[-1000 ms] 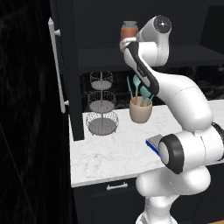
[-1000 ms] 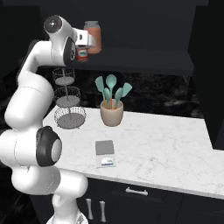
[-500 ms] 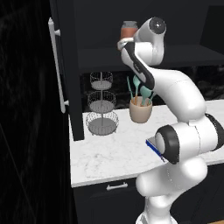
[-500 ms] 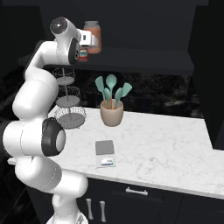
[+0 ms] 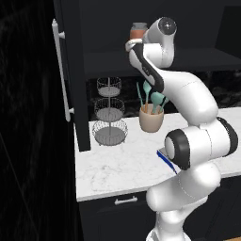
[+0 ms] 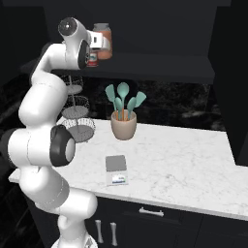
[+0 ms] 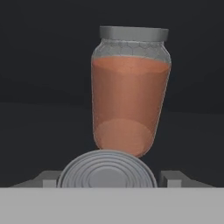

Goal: Pick the canned food and place it on the digital scale for weighing, and close the cabinet.

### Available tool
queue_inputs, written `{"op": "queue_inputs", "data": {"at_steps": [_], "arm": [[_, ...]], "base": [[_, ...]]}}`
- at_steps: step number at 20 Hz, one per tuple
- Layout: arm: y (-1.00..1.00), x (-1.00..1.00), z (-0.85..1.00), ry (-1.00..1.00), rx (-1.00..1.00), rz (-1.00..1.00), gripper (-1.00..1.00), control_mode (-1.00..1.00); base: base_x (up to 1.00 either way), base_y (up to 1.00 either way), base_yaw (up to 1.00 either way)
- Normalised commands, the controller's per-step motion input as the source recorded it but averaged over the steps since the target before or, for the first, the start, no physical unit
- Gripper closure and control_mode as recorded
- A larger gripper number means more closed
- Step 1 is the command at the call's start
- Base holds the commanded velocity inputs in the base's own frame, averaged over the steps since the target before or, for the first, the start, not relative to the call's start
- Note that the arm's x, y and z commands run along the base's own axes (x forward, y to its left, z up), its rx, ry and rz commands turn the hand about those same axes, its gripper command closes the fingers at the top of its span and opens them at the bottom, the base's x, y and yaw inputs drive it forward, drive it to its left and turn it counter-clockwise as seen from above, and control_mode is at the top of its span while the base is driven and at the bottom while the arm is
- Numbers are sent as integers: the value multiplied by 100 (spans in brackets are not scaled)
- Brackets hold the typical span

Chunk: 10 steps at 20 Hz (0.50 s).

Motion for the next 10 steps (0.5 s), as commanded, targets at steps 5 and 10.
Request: {"op": "queue_inputs", "data": {"at_steps": [5, 10], "arm": [[0, 0, -19, 1, 0, 0, 100, -100], [8, -8, -39, 5, 0, 6, 100, -100]], "base": [[0, 0, 0], [0, 0, 0]]}}
